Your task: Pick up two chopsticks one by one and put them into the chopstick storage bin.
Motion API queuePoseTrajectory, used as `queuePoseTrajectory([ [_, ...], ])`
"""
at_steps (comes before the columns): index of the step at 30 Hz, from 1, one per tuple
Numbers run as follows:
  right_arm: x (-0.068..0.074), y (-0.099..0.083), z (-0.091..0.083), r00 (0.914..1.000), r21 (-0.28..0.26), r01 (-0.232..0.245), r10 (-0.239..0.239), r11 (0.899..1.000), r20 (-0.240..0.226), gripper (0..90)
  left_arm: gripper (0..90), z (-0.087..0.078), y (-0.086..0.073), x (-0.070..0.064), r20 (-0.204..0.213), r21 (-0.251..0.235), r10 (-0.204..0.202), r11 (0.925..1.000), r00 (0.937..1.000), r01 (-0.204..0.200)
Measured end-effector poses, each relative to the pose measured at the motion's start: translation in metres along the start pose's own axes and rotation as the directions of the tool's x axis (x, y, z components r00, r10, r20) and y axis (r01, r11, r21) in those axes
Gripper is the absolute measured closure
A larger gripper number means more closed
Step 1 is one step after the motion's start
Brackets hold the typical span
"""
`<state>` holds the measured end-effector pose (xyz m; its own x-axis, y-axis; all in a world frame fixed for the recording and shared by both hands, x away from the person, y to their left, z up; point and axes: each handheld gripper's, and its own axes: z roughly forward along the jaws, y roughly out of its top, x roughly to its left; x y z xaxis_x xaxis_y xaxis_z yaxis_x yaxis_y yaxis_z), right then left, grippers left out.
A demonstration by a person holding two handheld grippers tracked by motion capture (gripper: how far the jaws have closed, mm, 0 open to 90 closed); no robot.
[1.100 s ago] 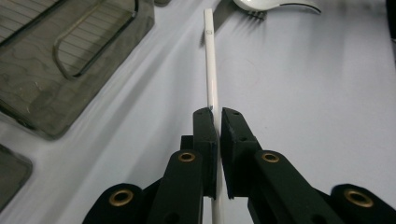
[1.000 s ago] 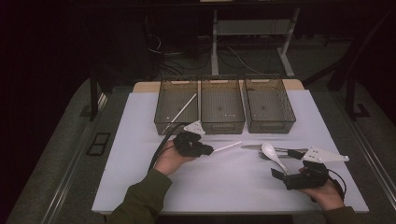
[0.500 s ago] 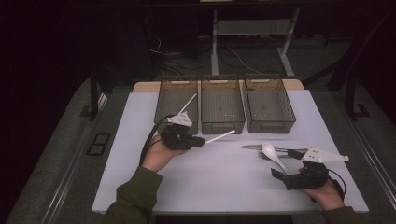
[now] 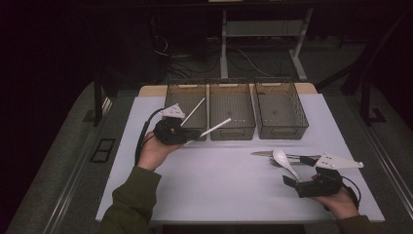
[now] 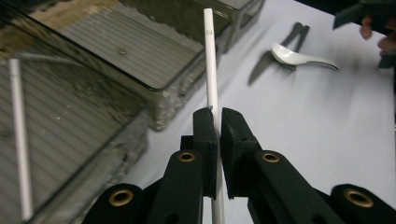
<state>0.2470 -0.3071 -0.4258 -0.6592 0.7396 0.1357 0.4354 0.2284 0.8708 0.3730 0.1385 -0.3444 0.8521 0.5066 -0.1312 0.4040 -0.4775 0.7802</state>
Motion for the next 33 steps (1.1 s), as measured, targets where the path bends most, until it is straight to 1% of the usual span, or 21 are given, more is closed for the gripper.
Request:
queuePoseTrajectory([
  [1,0.0,0.0,0.0,1.0,0.0,0.0,0.0,1.0,0.002,1.3,84.3,-0.001,0.002,0.002,-0.006,-0.004,-0.007,1.0,1.0,0.007],
  [4,0.0,0.0,-0.001,1.0,-0.003,-0.005,0.005,1.0,0.003,1.4,84.4,-0.005,0.009,0.009,-0.042,-0.009,-0.014,0.9999,0.999,0.013],
  [6,-0.001,0.0,-0.001,1.0,-0.004,-0.005,0.005,1.0,0.004,1.3,84.4,-0.008,0.013,0.014,-0.062,-0.015,-0.026,0.9996,0.9977,0.025],
  [8,0.0,0.0,-0.001,1.0,-0.003,-0.003,0.003,1.0,0.003,1.3,84.3,-0.01,0.017,0.02,-0.076,-0.026,-0.035,0.9991,0.9965,0.033],
  [13,-0.001,0.0,-0.002,0.9999,-0.004,-0.01,0.01,1.0,0.005,1.3,84.4,-0.014,0.025,0.033,-0.126,-0.04,-0.062,0.9976,0.9901,0.057],
  [14,-0.001,0.0,-0.002,0.9999,-0.004,-0.012,0.012,1.0,0.005,1.3,84.3,-0.014,0.026,0.036,-0.139,-0.051,-0.076,0.9963,0.9874,0.069],
  [17,-0.001,0.0,-0.002,0.9999,-0.008,-0.012,0.012,1.0,0.004,1.3,84.4,-0.012,0.03,0.046,-0.174,-0.064,-0.103,0.9936,0.9794,0.093],
  [19,-0.001,0.0,-0.002,0.9999,-0.007,-0.013,0.013,1.0,0.004,1.3,84.4,-0.011,0.032,0.051,-0.187,-0.065,-0.115,0.9924,0.9756,0.104],
  [20,0.0,0.0,-0.002,0.9999,-0.008,-0.013,0.013,1.0,0.004,1.3,84.4,-0.01,0.032,0.053,-0.196,-0.072,-0.131,0.9903,0.9719,0.119],
  [21,-0.001,0.0,-0.002,0.9999,-0.009,-0.011,0.012,1.0,0.004,1.3,84.4,-0.009,0.034,0.056,-0.203,-0.074,-0.137,0.9895,0.9696,0.124],
  [22,-0.001,0.0,-0.002,1.0,-0.01,-0.009,0.009,1.0,0.004,1.3,84.4,-0.008,0.035,0.059,-0.21,-0.072,-0.134,0.99,0.9685,0.121],
  [23,-0.001,-0.001,-0.003,1.0,-0.009,-0.009,0.009,1.0,0.004,1.3,84.3,-0.007,0.036,0.061,-0.218,-0.074,-0.14,0.9892,0.9658,0.127],
  [24,-0.002,-0.001,-0.003,0.9999,-0.01,-0.009,0.009,1.0,0.005,1.3,84.4,-0.006,0.037,0.064,-0.222,-0.074,-0.139,0.9893,0.9652,0.126],
  [25,-0.002,-0.001,-0.003,0.9999,-0.013,-0.011,0.011,1.0,0.006,1.3,84.3,-0.005,0.038,0.066,-0.23,-0.077,-0.153,0.9873,0.9611,0.139],
  [28,-0.002,-0.001,-0.003,0.9999,-0.011,-0.013,0.013,1.0,0.003,1.3,84.4,-0.001,0.042,0.074,-0.251,-0.085,-0.164,0.9855,0.9541,0.147],
  [29,-0.002,0.0,-0.003,0.9999,-0.01,-0.012,0.012,1.0,0.003,1.3,84.3,0.001,0.044,0.076,-0.261,-0.091,-0.169,0.9845,0.9504,0.15],
  [30,-0.002,0.0,-0.003,0.9999,-0.009,-0.011,0.011,1.0,0.002,1.3,84.3,0.002,0.045,0.078,-0.264,-0.091,-0.169,0.9846,0.9496,0.149],
  [32,-0.002,-0.001,-0.003,0.9999,-0.01,-0.01,0.01,1.0,0.004,1.3,84.3,0.006,0.048,0.081,-0.275,-0.112,-0.193,0.9794,0.9419,0.168],
  [33,-0.002,-0.001,-0.003,1.0,-0.011,-0.009,0.009,1.0,0.004,1.3,84.3,0.008,0.049,0.084,-0.282,-0.114,-0.192,0.9796,0.9399,0.166],
])
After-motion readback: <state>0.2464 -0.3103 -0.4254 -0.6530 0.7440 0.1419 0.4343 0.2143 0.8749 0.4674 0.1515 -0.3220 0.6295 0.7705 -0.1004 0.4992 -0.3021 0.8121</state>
